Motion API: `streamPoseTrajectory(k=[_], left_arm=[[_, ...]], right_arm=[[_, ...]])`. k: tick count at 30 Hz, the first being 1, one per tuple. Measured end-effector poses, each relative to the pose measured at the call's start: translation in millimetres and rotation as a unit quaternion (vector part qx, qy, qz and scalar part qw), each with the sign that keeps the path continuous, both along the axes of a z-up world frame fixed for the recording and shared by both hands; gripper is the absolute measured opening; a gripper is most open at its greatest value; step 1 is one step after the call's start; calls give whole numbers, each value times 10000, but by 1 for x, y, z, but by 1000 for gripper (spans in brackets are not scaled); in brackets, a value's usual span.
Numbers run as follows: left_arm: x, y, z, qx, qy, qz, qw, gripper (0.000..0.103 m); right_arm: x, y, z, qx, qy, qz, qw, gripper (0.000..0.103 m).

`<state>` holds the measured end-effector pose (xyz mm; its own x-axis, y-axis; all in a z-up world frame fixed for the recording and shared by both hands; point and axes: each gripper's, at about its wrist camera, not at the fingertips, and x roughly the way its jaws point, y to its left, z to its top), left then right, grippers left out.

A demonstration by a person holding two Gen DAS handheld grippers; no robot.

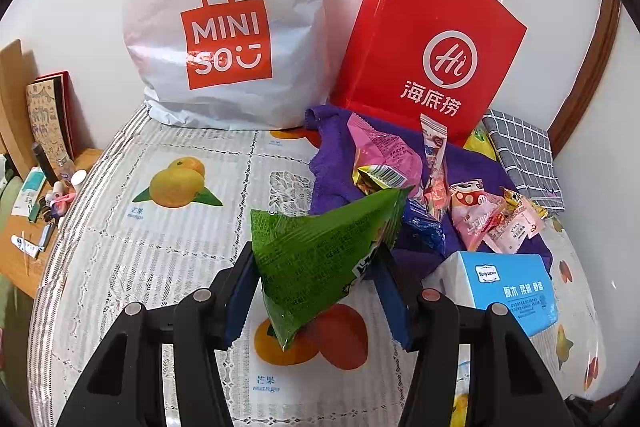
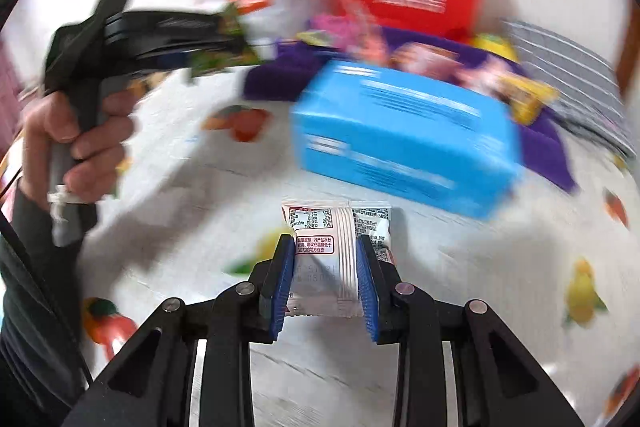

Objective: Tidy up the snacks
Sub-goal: 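Grasp the white sachet beside the tissue pack with the right gripper, then carry the green bag and white sachet with both grippers toward the purple towel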

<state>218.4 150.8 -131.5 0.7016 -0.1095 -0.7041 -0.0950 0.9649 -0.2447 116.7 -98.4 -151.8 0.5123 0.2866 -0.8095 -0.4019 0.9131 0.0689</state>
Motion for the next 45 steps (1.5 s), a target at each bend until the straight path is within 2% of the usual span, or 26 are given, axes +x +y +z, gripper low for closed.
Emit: streamPoseTrajectory(k=[4, 7, 9, 11, 15, 18, 19, 20, 21, 24, 27, 30, 32, 38, 45], left_arm=[[0, -2, 0, -13, 12, -16, 10000, 54], [0, -4, 0, 4, 4, -37, 10000, 54], [0, -4, -1, -15, 21, -40, 10000, 54], [1, -3, -2, -45, 47, -49, 10000, 54], [1, -5, -2, -64, 56, -96, 9999, 54], [1, -6, -2, -34, 43, -109, 9999, 54], [1, -6, -2, -37, 42, -115, 9999, 54], [1, -6, -2, -33, 42, -117, 9999, 54], [1, -6, -2, -28, 49, -105, 9999, 54], [0, -6, 0, -47, 28, -95, 9999, 54], [-1, -5, 2, -96, -22, -81, 9999, 54], [-3, -6, 5, -149, -66, -124, 9998, 54], [-3, -10, 6, -150, -95, -205, 9996, 54], [-5, -23, 6, -215, -130, -454, 9987, 54], [-13, -37, 14, -394, -311, -821, 9954, 54]], right_arm=[[-3, -26, -5, -108, 87, -269, 9995, 32], [-13, -37, 2, -106, -164, -299, 9994, 36], [-17, -42, 8, -87, -293, -345, 9989, 67], [-16, -44, 9, -32, -356, -351, 9987, 73], [1, -39, -3, 103, -87, -415, 9990, 73], [11, -32, -22, -56, 131, -416, 9990, 74], [7, -28, -24, -192, -115, -408, 9989, 74], [7, -25, -24, -286, -116, -379, 9988, 70], [6, -24, -24, -270, -143, -343, 9989, 59], [5, -26, -20, -208, -169, -322, 9991, 55], [6, -41, -17, -246, -321, -554, 9976, 55], [10, -58, -23, -61, -134, -792, 9967, 56], [10, -63, -22, 145, -99, -810, 9966, 56], [8, -52, -24, -174, -124, -762, 9969, 59], [9, -56, -24, -37, -89, -763, 9970, 58]])
